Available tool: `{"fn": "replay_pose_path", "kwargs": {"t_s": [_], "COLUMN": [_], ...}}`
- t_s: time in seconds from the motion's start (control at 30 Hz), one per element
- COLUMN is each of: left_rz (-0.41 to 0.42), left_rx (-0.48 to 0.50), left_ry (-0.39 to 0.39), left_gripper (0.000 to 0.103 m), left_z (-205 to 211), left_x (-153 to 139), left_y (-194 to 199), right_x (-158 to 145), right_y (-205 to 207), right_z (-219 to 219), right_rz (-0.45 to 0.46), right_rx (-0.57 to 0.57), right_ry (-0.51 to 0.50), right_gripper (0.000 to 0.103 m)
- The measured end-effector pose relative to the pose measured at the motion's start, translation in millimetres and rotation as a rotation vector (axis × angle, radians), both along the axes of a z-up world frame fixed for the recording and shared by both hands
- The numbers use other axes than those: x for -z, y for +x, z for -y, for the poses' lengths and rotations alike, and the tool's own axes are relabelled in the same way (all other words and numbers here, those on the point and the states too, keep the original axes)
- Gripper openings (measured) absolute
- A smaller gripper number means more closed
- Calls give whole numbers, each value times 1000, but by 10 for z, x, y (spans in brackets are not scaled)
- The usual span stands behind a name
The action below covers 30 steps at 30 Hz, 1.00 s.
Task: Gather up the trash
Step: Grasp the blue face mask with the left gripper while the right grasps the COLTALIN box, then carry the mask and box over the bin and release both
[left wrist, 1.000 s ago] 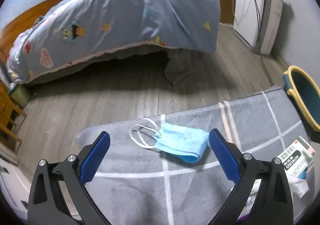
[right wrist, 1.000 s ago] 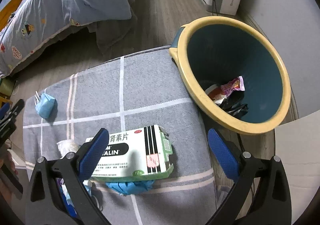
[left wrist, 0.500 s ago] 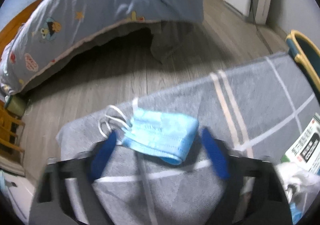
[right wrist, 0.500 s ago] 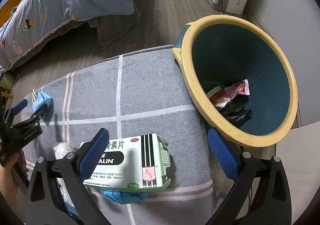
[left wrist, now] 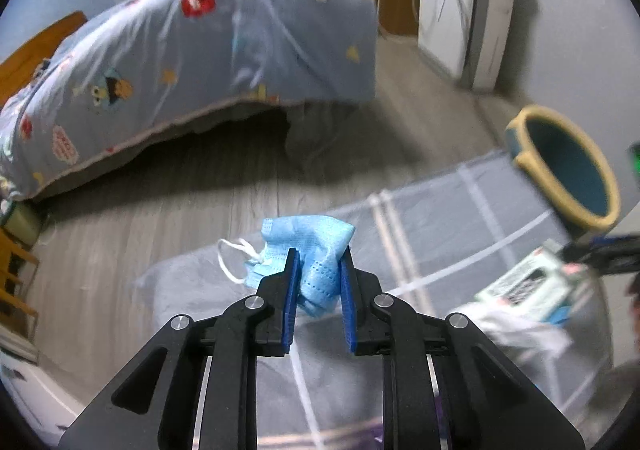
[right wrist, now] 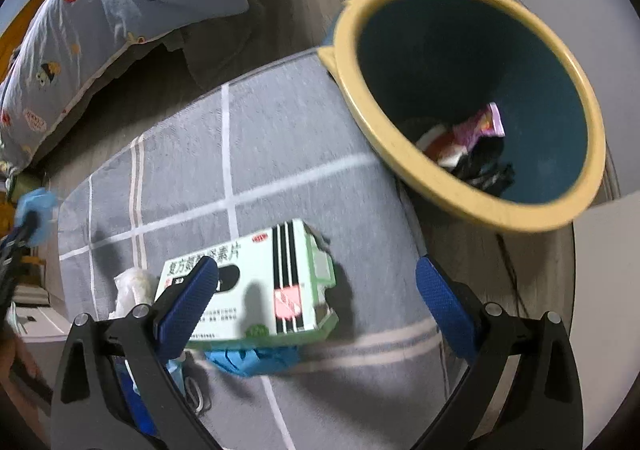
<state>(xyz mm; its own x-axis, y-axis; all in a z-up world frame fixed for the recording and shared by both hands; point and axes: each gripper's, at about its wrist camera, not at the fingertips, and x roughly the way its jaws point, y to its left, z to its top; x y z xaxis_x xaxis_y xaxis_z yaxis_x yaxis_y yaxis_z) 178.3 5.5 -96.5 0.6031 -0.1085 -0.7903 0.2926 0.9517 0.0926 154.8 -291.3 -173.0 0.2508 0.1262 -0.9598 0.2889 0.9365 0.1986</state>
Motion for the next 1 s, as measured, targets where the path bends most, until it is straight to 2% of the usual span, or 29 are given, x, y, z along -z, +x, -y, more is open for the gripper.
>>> {"fn": "replay_pose_path", "kwargs": {"t_s": [0.07,0.1,0.23,0.37,0.43,0.5,0.6,0.7,0.87,1.0], "left_rz": [12,16,21,31,28,23,22,25,32,30], "left_rx": [-17,-19,-11,2,11,24,56,91,116,120], "left_ry": [-68,-78,-87,-101,-106,-104,-75,-60,-68,-76], "left_gripper": [20,20,20,20,20,20,20,20,20,20], "left_z": [-37,-51,-33,-42,-36,-4,74,165,231,246], "left_x": [-156,-203,-338,-375,-353,-321,-279,-275,-291,-285], "left_y": [-133,-193,-451,-507,-505,-481,-470,-465,-455,-434], "right_x": [38,63,128,197,241,273,192,74,-233,-571], "right_y": [-31,-41,-49,-50,-38,-29,-17,-7,38,55], "right_z": [12,14,-3,-83,-109,-126,-131,-119,-107,-157], "right_rz": [-16,-25,-49,-61,-72,-76,-36,18,124,218], "right_rx": [20,31,57,56,51,49,54,61,38,-43], "right_ry": [29,52,126,183,198,220,236,255,275,261], "right_gripper": [97,97,97,96,85,70,50,37,23,17]}}
